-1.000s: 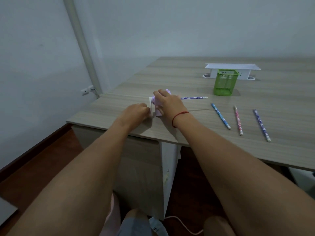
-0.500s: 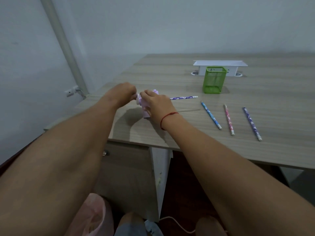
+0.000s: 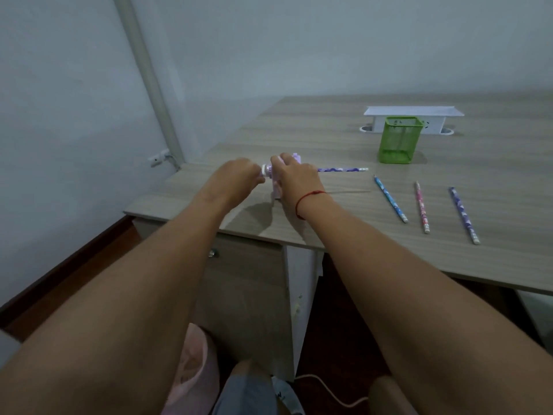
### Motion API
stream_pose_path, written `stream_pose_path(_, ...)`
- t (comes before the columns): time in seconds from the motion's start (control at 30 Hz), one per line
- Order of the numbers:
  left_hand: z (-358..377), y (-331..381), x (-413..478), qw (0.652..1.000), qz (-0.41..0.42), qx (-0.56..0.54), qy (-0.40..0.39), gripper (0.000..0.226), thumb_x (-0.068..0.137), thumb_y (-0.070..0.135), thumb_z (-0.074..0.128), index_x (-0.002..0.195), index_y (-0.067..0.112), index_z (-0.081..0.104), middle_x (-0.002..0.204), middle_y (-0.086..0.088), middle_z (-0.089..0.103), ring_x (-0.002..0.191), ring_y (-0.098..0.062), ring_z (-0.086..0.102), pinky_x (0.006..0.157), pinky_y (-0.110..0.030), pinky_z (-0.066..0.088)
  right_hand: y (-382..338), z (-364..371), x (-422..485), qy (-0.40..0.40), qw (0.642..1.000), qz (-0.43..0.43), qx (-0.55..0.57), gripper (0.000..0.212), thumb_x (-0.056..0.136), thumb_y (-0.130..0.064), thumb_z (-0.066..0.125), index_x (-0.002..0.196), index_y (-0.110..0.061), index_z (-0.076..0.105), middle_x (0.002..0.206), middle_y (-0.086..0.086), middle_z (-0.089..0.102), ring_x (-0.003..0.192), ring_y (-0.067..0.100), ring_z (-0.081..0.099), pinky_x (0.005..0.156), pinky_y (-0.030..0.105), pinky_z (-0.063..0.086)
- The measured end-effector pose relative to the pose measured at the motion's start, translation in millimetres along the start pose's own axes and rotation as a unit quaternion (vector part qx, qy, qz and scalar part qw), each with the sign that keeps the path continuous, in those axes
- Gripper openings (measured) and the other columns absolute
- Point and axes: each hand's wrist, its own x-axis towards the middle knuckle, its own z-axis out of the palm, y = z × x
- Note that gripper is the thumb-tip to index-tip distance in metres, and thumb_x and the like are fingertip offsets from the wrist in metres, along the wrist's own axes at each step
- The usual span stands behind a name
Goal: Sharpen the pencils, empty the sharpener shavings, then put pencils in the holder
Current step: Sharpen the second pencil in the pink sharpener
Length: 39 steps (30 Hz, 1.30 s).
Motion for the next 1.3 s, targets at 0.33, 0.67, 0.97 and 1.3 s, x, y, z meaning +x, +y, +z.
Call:
stream_pose_path(0.33,30.8,2.8,5.2,0.993,-0.06,-0.071,-0.072,0.02,0.085,0.014,0.057,0.092,0.0,0.07,0.096,-0.025,0.067,0.088,-0.039,0.063,0.073,-0.036,0.044,8.0,5.0,2.4,0.016,1.0,-0.017,-0.009,0.042,0.092,-0.015,0.051,0.132,-0.015,0.041,0.137,0.006,0.046,0.109,0.032,0.058,0.089,0.046,0.05)
stream_pose_path(0.67,36.6,-5.9,45.8,0.99,-0.1,-0.071,-0.066,0.019,0.086,0.018,0.061,0.093,0.003,0.069,0.096,-0.024,0.066,0.092,-0.04,0.063,0.074,-0.036,0.045,7.8,4.1,2.7,0.012,1.0,-0.018,-0.002,0.052,0.088,-0.019,0.061,0.135,-0.017,0.038,0.143,0.006,0.042,0.109,0.034,0.059,0.097,0.048,0.047)
stream_pose_path(0.97,4.9,-13.7,64.6,0.995,-0.076,-0.062,0.021,0.026,0.091,0.017,0.052,0.085,-0.005,0.065,0.091,-0.027,0.065,0.084,-0.043,0.061,0.067,-0.038,0.042,3.2,10.7,5.3,0.016,1.0,0.0,-0.024,0.044,0.091,-0.013,0.054,0.132,-0.018,0.039,0.139,0.006,0.043,0.102,0.037,0.06,0.093,0.05,0.046)
stream_pose_path(1.3,-13.9,1.4,26.8,0.994,-0.098,-0.038,0.038,0.03,0.092,0.026,0.054,0.089,-0.002,0.067,0.092,-0.025,0.065,0.084,-0.041,0.061,0.066,-0.034,0.039,-3.0,1.7,3.1,-0.008,1.0,0.01,-0.009,0.045,0.086,-0.01,0.059,0.127,-0.017,0.042,0.137,0.009,0.045,0.113,0.037,0.056,0.096,0.052,0.045)
